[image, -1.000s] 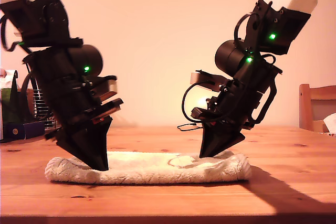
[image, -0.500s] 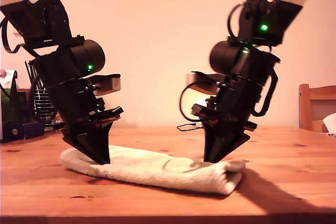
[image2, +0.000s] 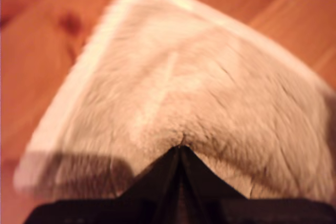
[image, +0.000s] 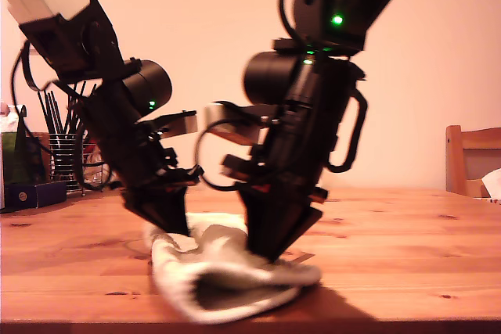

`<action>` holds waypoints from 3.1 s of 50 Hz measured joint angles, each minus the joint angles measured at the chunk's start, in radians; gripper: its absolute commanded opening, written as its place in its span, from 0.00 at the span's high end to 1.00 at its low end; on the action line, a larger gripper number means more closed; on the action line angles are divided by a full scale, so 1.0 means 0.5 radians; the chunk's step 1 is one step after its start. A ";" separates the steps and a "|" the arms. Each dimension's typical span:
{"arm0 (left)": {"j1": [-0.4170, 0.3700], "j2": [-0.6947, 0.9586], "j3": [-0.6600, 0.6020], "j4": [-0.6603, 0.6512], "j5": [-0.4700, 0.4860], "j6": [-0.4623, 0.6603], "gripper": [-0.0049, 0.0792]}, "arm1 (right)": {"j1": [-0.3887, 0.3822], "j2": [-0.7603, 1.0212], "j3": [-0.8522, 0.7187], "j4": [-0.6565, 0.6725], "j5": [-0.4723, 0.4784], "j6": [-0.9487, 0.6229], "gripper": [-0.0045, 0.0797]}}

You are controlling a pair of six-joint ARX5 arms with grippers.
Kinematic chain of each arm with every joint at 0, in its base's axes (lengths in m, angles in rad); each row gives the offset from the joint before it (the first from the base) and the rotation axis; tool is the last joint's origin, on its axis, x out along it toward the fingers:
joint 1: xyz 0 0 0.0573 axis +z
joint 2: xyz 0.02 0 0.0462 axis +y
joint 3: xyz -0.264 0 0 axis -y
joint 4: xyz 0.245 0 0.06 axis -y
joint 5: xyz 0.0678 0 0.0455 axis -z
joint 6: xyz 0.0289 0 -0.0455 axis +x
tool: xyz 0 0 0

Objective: Fold the tea towel in front of you. After folding it, place it to the left side.

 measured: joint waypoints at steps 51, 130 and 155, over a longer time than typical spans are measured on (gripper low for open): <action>0.081 0.072 0.427 -0.610 -0.015 0.266 0.97 | -0.147 -0.354 -0.091 0.077 0.235 0.003 0.94; -0.420 -1.440 -1.383 0.094 0.250 0.732 0.88 | -0.368 -1.545 -1.175 0.414 -0.204 -0.240 0.90; -0.502 -1.439 -1.383 0.201 0.085 1.102 0.35 | -0.368 -1.548 -1.174 0.489 -0.314 -0.139 0.90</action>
